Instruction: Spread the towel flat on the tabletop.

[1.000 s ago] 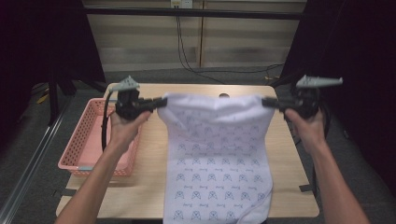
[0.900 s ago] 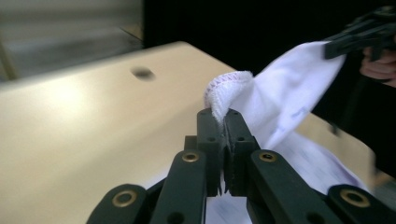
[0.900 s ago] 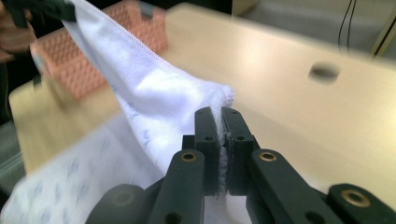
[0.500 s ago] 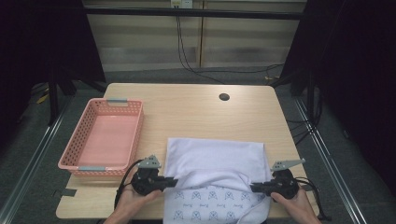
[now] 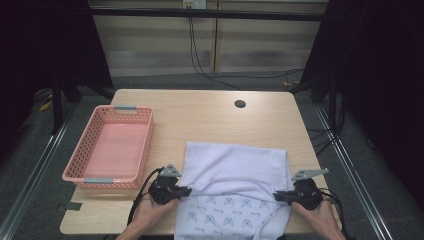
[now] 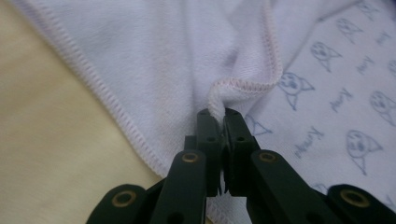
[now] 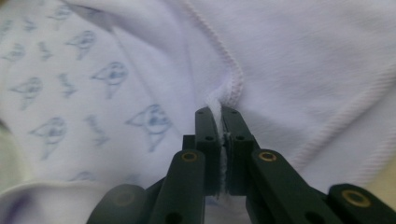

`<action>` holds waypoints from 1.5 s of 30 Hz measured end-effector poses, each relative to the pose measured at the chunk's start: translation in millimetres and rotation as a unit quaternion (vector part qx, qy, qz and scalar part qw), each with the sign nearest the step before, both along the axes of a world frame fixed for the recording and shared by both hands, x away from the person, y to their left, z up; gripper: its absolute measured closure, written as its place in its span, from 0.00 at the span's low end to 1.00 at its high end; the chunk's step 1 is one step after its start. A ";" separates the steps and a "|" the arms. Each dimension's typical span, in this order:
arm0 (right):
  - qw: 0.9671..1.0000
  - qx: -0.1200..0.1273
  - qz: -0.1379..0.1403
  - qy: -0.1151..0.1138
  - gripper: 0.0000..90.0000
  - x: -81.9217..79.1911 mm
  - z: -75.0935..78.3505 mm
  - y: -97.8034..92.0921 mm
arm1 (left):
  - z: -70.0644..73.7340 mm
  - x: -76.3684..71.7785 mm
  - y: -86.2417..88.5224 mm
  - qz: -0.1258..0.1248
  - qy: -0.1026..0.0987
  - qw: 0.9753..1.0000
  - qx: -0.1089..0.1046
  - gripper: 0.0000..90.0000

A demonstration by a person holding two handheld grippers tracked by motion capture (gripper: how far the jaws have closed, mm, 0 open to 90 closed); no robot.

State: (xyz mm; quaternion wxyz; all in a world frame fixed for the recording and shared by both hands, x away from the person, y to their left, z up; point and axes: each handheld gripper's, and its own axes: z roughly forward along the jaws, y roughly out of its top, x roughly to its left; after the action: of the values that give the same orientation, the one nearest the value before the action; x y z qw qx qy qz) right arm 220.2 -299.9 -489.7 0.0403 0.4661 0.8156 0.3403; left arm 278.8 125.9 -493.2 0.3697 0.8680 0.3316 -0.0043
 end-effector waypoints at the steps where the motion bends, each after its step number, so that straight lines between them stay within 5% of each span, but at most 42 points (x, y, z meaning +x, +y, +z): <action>1: 1.000 0.001 0.001 0.002 0.97 3.9 -0.5 -2.8 | -0.5 5.1 -0.9 0.009 -0.002 1.000 -0.001 0.97; 3: 1.000 0.020 -0.005 0.007 0.97 14.8 -3.1 -9.4 | -0.6 13.6 -2.3 0.018 -0.002 1.000 0.000 0.97; 5: 1.000 0.016 -0.009 0.005 0.97 21.5 -3.0 -10.0 | -0.2 23.0 -3.6 0.032 -0.024 0.999 0.018 0.97; 20: 0.998 -0.003 -0.055 -0.015 0.97 113.8 -5.7 -13.2 | -3.5 101.4 -23.4 0.112 -0.044 0.992 0.028 0.97; 31: 0.993 -0.007 -0.112 -0.040 0.97 187.7 -10.3 -6.6 | -4.2 165.4 -31.7 0.170 -0.041 0.984 0.042 0.97; 33: 0.991 0.002 -0.128 -0.040 0.97 196.4 -11.4 -5.7 | -2.5 169.7 -31.5 0.161 -0.040 0.985 0.045 0.97; 34: 0.991 0.006 -0.127 -0.040 0.97 199.6 -11.4 -5.4 | -1.8 170.2 -29.9 0.161 -0.039 0.985 0.042 0.97; 37: 0.992 0.022 -0.114 -0.054 0.97 201.3 -1.9 -8.3 | 9.5 168.4 -19.7 0.160 -0.037 0.986 -0.014 0.97; 41: 0.986 0.066 -0.110 -0.105 0.97 191.2 40.9 -21.3 | 43.9 157.4 -9.9 0.149 -0.071 0.984 -0.061 0.97; 45: 0.979 0.087 -0.093 -0.159 0.97 169.2 90.8 -32.7 | 90.6 135.0 6.1 0.132 -0.117 0.979 -0.102 0.97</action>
State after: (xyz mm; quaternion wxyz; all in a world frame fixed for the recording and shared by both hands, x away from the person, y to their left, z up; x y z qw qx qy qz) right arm 389.4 -332.6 -398.9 0.1601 0.4812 0.7191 0.4750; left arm 413.8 132.0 -402.6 0.4898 0.7688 0.3957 0.1119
